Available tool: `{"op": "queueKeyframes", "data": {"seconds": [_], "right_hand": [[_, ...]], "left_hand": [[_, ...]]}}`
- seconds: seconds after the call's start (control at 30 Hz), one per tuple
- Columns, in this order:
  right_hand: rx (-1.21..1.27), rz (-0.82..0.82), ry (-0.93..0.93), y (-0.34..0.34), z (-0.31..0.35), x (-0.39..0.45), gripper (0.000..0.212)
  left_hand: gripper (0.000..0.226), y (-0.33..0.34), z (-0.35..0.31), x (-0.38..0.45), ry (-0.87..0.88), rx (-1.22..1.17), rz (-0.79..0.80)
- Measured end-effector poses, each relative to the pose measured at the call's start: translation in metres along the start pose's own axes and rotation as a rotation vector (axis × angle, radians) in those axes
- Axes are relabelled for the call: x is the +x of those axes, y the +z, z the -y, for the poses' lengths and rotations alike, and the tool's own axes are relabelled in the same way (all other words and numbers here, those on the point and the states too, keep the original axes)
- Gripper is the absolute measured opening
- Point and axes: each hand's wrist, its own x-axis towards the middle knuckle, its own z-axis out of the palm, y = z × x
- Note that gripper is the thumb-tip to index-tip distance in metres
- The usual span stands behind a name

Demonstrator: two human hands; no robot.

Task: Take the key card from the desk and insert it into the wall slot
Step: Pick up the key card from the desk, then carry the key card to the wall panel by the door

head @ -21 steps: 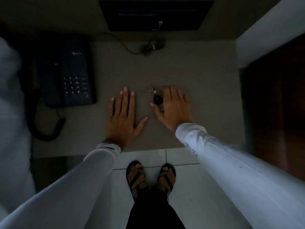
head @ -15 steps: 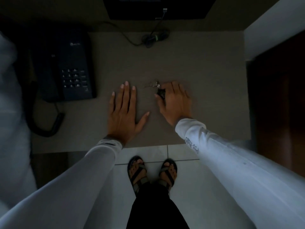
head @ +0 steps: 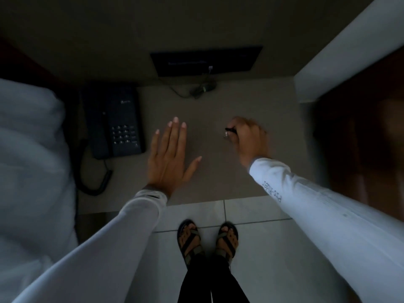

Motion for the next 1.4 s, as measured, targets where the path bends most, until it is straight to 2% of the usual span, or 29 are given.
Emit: {"op": "queueKeyframes", "data": {"seconds": [0.17,0.23,0.33,0.37,0.5,0.7,0.87,1.1,1.4], "right_hand": [[0.094,-0.153,0.095,-0.101,0.019,0.011,0.011],[0.219,-0.214,0.116,-0.151,0.029,0.017,0.009],[0.422,-0.330,0.051,-0.237,0.042,0.022,0.007],[0.457,-0.364,0.024,-0.268,0.048,0.022,0.009],[0.579,-0.540,-0.066,-0.400,0.080,0.007,0.039],[0.664,-0.704,-0.162,-0.577,0.125,-0.037,0.013],[0.719,-0.783,-0.206,-0.693,0.141,-0.099,0.018],[0.673,-0.935,-0.179,-0.796,0.120,-0.212,0.011],[0.565,-1.167,0.010,-0.851,0.050,-0.419,0.017]], "left_hand": [[0.087,-0.096,-0.009,0.074,0.073,0.042,-0.159],[0.087,-0.142,-0.014,0.104,0.121,0.070,-0.228],[0.086,-0.218,-0.023,0.146,0.178,0.104,-0.339],[0.086,-0.245,-0.026,0.160,0.194,0.100,-0.381],[0.084,-0.364,-0.042,0.214,0.237,0.095,-0.535],[0.083,-0.540,-0.080,0.266,0.309,0.085,-0.787],[0.084,-0.663,-0.124,0.285,0.383,0.050,-0.967],[0.083,-0.755,-0.212,0.282,0.528,-0.048,-1.098],[0.087,-0.803,-0.396,0.208,0.756,-0.274,-1.134]]}}
